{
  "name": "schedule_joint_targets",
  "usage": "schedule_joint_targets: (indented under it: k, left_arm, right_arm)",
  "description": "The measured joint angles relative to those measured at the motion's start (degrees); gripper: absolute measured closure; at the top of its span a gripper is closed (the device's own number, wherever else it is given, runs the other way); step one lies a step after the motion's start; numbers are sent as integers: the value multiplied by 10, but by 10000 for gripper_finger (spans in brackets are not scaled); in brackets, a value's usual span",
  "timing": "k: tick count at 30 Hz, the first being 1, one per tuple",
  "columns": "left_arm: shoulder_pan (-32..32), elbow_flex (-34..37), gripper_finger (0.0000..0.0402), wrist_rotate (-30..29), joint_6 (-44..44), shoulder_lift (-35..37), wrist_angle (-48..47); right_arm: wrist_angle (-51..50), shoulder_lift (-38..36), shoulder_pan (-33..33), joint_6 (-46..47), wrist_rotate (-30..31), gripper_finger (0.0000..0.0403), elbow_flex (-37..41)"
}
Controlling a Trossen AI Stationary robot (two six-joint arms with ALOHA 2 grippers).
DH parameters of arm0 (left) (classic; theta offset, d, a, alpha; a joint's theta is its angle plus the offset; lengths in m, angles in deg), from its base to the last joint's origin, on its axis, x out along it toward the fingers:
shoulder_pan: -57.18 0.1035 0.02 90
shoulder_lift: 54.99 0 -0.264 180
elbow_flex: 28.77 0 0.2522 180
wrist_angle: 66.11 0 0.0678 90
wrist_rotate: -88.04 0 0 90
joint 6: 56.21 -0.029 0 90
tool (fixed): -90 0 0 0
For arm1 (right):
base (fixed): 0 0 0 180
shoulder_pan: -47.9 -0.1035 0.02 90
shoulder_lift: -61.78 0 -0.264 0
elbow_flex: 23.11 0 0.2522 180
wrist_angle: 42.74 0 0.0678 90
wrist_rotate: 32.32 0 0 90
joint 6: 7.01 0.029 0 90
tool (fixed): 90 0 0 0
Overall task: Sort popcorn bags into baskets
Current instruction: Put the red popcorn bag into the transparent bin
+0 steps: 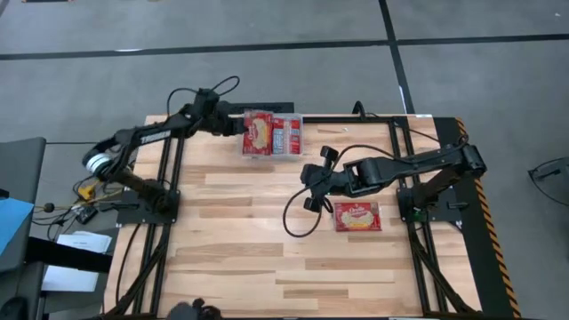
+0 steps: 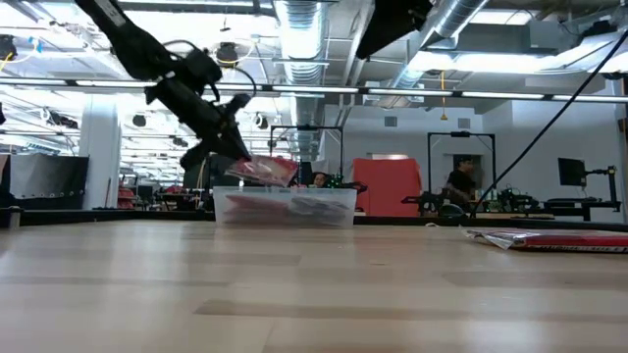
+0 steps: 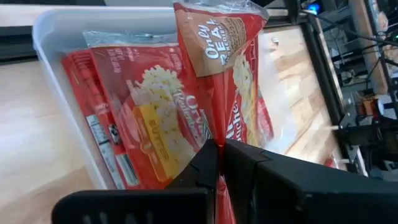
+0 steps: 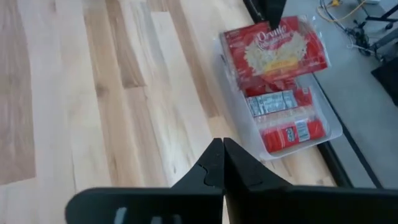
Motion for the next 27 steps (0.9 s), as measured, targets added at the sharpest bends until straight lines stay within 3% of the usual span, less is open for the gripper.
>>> schedule_joint_targets:
  k: [9, 16, 27]
  left_arm:
    - [7, -71, 401, 42, -13, -92, -1]
    - [20, -75, 401, 41, -21, -95, -31]
    - [37, -75, 395, 29, -30, -95, -54]
  right_arm:
    - [-13, 0, -6, 19, 1, 374, 0]
    - [-18, 0, -6, 19, 1, 390, 0]
    - [-21, 0, -5, 18, 15, 366, 0]
